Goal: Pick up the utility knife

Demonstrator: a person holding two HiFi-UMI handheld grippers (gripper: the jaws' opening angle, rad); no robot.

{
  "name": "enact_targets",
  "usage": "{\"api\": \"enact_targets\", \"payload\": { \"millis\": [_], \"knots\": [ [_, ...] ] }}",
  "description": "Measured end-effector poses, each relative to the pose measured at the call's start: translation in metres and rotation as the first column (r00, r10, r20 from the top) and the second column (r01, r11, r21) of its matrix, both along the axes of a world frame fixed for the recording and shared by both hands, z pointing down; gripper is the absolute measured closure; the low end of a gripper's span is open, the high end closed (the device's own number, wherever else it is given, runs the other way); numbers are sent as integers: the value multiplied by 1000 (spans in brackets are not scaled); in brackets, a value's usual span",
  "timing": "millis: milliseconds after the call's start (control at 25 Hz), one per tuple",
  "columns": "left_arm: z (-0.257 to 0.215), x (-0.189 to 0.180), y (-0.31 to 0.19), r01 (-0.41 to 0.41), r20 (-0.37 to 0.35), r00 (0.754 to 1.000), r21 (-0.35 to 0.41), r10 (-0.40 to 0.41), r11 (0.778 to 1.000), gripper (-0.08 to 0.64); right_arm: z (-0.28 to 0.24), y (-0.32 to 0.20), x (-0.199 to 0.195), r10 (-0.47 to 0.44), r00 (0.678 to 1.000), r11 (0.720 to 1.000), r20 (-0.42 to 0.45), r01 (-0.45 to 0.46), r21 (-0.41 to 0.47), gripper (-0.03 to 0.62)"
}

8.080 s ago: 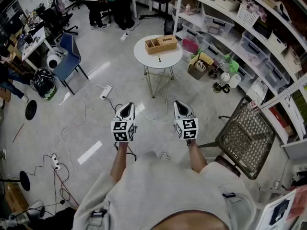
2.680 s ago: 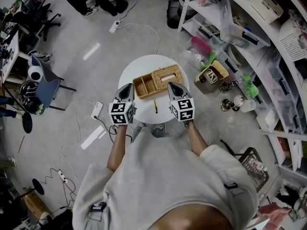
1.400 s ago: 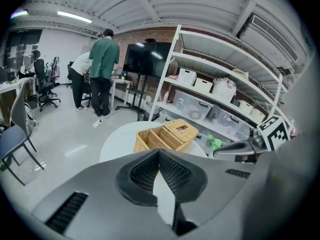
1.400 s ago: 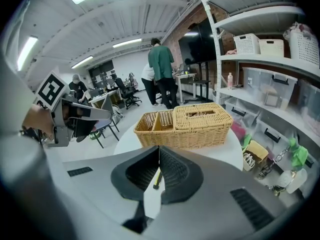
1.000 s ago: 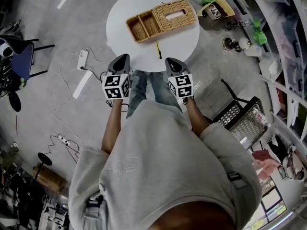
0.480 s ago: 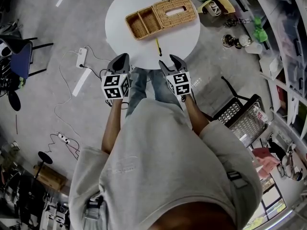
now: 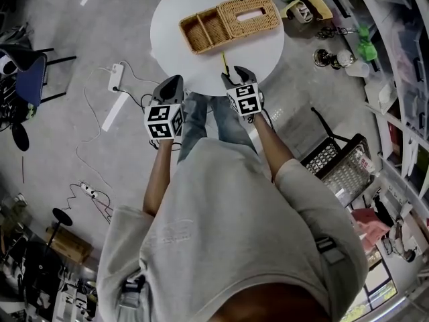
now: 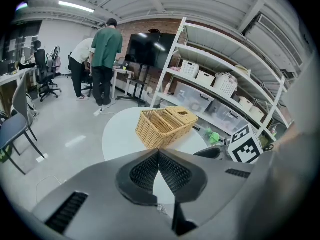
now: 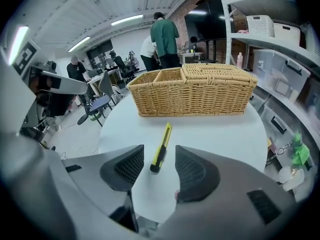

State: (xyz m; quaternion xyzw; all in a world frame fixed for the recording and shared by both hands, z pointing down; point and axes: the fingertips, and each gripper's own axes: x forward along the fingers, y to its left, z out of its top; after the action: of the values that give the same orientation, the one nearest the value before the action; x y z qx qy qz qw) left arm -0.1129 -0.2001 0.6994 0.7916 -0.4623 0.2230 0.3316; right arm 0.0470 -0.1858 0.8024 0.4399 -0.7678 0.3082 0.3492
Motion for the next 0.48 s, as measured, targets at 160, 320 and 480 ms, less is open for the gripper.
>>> {"api": "enact_targets", "payload": {
  "millis": [160, 320, 480],
  "knots": [
    [2, -1, 2, 0, 1, 1000, -7, 0, 1000, 540, 10, -13, -3, 2, 1000, 1000, -13, -2, -26, 391],
    [2, -2, 3, -2, 3, 1000, -9, 2, 1000, 540, 18, -20, -7, -9, 999, 999, -34, 7, -49, 431],
    [3, -7, 4, 0, 6, 1000, -14, 0, 1000, 540, 19, -21, -9, 10, 998, 999, -61, -13, -50, 459]
  ]
}}
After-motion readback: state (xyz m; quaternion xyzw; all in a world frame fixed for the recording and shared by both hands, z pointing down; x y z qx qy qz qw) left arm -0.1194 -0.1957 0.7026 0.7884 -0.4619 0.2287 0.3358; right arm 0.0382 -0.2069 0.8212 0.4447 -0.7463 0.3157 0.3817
